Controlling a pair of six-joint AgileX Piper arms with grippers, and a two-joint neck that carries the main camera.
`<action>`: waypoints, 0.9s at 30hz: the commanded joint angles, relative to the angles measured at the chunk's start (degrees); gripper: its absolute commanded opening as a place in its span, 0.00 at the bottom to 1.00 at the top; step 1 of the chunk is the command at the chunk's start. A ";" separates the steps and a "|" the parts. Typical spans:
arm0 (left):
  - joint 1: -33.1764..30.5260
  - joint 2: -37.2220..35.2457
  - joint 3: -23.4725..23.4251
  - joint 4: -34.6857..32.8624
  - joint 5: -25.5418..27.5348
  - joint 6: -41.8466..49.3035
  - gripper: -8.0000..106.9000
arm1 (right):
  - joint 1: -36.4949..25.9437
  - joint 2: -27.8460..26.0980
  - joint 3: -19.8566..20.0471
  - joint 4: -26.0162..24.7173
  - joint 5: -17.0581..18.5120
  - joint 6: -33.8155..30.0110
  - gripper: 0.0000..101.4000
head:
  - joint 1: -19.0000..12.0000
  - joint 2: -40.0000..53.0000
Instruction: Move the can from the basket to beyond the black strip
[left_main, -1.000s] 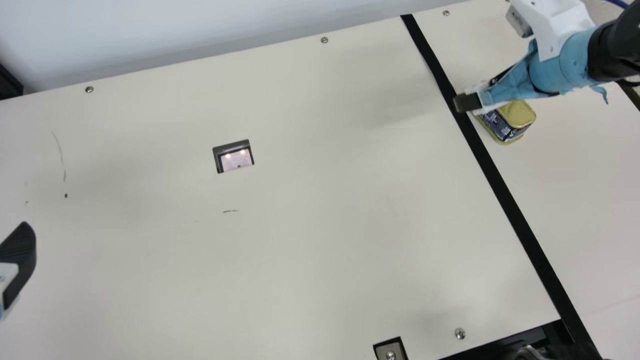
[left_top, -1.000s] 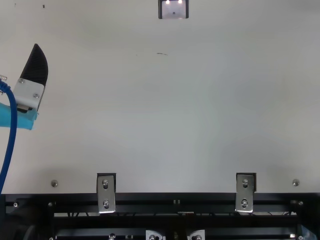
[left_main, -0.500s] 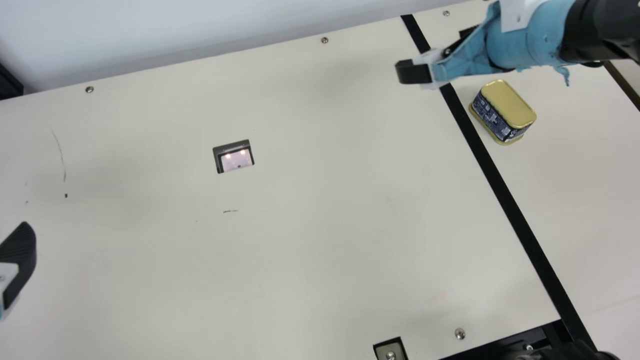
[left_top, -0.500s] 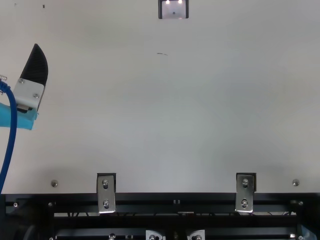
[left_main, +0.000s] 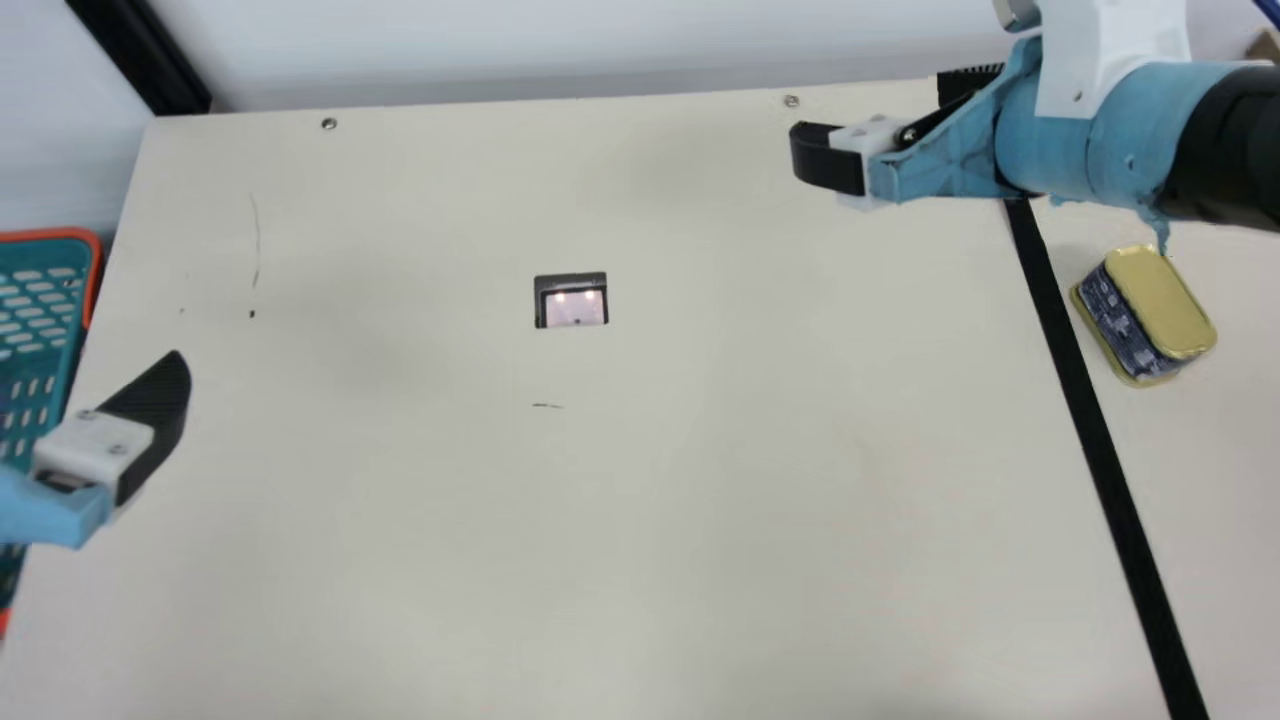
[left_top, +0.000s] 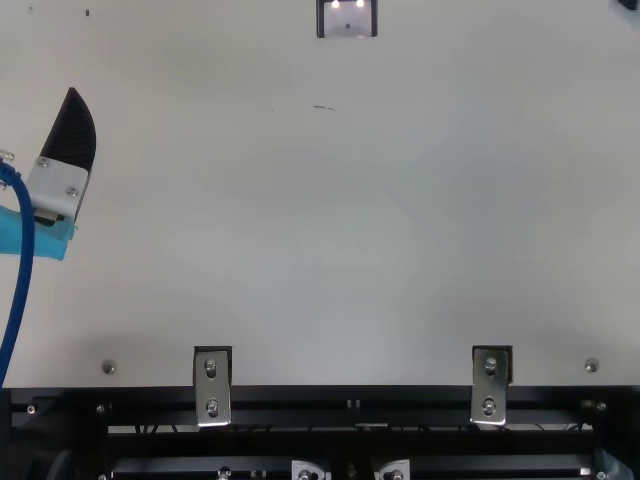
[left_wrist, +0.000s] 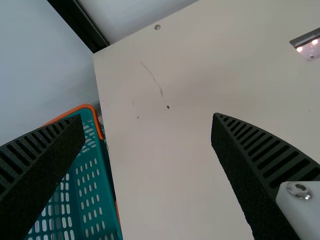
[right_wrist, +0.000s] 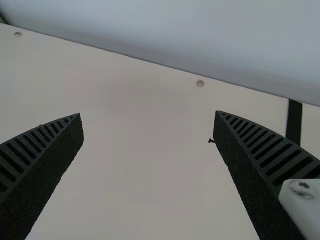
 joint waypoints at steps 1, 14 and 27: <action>0.00 0.00 0.00 0.00 0.00 0.00 0.85 | 1.74 0.00 0.04 0.58 -1.25 0.13 1.00 | -1.97 1.93; 0.00 0.00 0.00 0.00 0.00 0.00 0.85 | 7.21 -1.82 2.72 2.99 -5.90 1.14 1.00 | 4.44 1.39; 0.00 0.00 0.00 0.00 0.00 0.00 0.85 | 8.25 -2.72 3.42 2.64 -7.22 3.38 1.00 | 4.44 1.39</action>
